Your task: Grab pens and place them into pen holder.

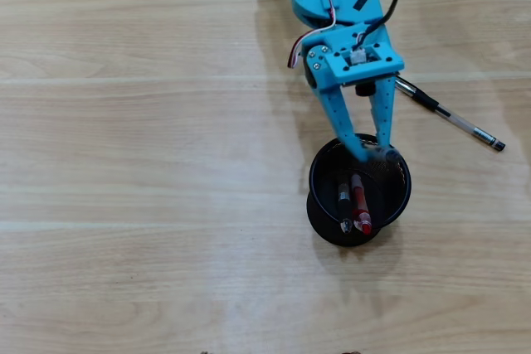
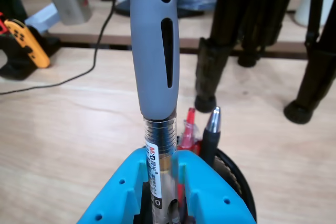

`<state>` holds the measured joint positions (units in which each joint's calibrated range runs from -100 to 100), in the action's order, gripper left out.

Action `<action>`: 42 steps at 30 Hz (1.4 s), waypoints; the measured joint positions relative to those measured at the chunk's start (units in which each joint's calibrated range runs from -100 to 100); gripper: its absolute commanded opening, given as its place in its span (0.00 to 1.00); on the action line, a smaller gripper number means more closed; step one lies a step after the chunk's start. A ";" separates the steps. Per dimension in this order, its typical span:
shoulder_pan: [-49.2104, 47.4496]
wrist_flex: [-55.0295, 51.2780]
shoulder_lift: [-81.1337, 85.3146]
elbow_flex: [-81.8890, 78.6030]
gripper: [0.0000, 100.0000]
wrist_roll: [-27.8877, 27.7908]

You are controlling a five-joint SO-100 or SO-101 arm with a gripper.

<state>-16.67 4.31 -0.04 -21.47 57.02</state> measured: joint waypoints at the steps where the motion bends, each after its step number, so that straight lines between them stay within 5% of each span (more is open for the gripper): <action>1: -0.08 1.72 -1.10 0.00 0.02 0.00; 6: 0.00 9.22 -5.16 0.00 0.02 0.00; 26: 0.00 9.73 -6.09 -0.53 0.13 -0.21; 32: -1.52 8.87 -3.81 -0.80 0.13 -5.84; 36: -8.78 -6.63 2.79 0.44 0.13 -14.29; 42: -19.50 -50.65 2.20 13.72 0.13 -22.74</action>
<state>-36.18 -46.34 2.16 -7.75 34.27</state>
